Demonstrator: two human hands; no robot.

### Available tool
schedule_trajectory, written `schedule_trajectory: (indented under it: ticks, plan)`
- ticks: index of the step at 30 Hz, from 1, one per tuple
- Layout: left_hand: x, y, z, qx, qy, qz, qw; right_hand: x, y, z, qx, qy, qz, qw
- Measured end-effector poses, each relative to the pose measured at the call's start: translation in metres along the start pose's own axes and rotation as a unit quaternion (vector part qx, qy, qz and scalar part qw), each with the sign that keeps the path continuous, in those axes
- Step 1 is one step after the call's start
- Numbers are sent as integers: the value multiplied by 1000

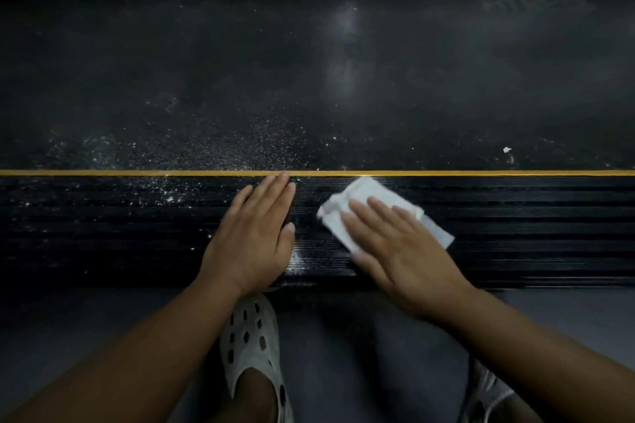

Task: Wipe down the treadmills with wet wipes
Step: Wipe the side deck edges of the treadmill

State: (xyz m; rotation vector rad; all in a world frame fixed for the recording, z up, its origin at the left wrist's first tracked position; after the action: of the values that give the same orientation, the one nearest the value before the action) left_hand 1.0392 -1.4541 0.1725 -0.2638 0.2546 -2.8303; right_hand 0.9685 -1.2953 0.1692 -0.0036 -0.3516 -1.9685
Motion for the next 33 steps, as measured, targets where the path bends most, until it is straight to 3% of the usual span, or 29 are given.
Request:
schedule_trajectory:
  ticks: [3,7,9,12,14,16,18,20,23,25,30,31,33]
  plan:
    - [1,-1,1,5,7,4,1000,25,-2,-6,4,-4,-67,998]
    - [3,5,3,-33,45,14,998,25,25,12,102,-29,12,994]
    - [2,24,10,-29,41,22,999,22,17,26,99,-42,21,994]
    - [-11,64,12,23,34,67,997,15,-16,26,8,-49,-125,991]
    - [-21,71,9,33,28,78,996,16,-17,15,-57,-46,-178,981]
    - [-22,70,7,32,21,76,996,29,-10,6,-59,-55,-224,971]
    - [-21,70,9,28,19,75,997,47,0,-15,-32,-6,-273,961]
    - [-20,70,12,23,4,75,997,64,20,-30,-35,18,-219,975]
    - [-19,68,12,19,2,69,997,56,55,-31,-24,19,-21,999]
    - [-20,68,12,21,2,68,997,36,47,-29,-41,40,43,997]
    - [-20,64,14,9,2,66,998,64,-4,-27,-61,55,-121,989]
    - [-20,64,14,8,0,64,998,76,9,-31,-53,58,-129,989]
    - [-18,63,16,10,-6,63,998,78,51,-36,-39,54,-62,996]
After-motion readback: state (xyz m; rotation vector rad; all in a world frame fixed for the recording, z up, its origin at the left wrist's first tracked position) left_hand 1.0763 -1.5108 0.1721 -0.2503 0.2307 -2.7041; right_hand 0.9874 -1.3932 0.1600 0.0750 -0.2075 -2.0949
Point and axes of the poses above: each hand's wrist, its own x-axis towards the middle knuckle, its own z-axis out of the back of the hand, y = z × x, the point moved 10 cm from there along x, towards the middle knuckle, and after that the axes turned 11 degrees about -y, right-handed, at the moved point
